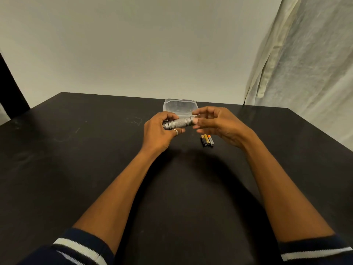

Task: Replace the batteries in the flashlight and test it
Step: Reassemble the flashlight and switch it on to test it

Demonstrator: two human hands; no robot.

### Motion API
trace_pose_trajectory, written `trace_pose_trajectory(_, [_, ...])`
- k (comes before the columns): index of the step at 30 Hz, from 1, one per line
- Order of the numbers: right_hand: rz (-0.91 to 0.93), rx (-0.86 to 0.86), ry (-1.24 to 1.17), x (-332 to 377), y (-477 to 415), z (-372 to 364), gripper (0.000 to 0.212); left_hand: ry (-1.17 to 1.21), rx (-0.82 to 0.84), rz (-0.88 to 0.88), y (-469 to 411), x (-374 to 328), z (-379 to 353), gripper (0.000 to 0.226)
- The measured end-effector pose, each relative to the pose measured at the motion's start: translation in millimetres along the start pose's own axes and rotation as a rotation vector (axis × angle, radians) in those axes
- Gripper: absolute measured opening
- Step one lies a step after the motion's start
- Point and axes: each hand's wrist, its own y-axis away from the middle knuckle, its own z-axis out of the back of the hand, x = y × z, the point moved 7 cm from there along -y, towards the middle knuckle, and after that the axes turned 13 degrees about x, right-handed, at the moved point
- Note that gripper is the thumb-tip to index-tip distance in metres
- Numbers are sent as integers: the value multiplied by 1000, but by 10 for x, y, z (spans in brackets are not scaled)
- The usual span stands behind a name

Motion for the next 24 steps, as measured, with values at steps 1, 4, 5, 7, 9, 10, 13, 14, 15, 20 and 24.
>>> trace_pose_trajectory(1, [9, 13, -10, 3, 3, -3, 34, 2, 3, 0, 2, 0, -2, 38])
trace_pose_trajectory(4, [4, -15, 28, -3, -5, -15, 26, -3, 11, -5, 4, -2, -12, 38])
trace_pose_trajectory(5, [-9, -31, 68, -7, -11, -29, 22, -3, 11, -6, 6, -3, -12, 38])
trace_pose_trajectory(7, [-43, -72, 176, -22, -26, -46, 27, 1, 14, -5, 8, -5, -15, 38])
trace_pose_trajectory(9, [-60, -104, 230, -36, -41, -41, 37, 6, 18, -3, 6, -2, -16, 38])
trace_pose_trajectory(10, [-56, -103, 220, -35, -43, -33, 39, 7, 18, -3, 3, 0, -16, 38])
trace_pose_trajectory(13, [-16, -14, 101, -17, -25, -31, 29, 3, 20, -4, 3, 0, -12, 37])
trace_pose_trajectory(14, [-8, 8, 80, -9, -16, -30, 31, 2, 23, -6, 2, -2, -11, 37])
trace_pose_trajectory(15, [-4, 12, 79, -8, -13, -23, 33, 1, 25, -5, 4, -4, -12, 37])
trace_pose_trajectory(20, [-66, -57, 217, -36, -42, -53, 33, 10, 27, -7, 11, -11, -12, 38])
trace_pose_trajectory(24, [-114, -92, 229, -60, -55, -58, 51, 18, 24, 1, 12, -11, -13, 38])
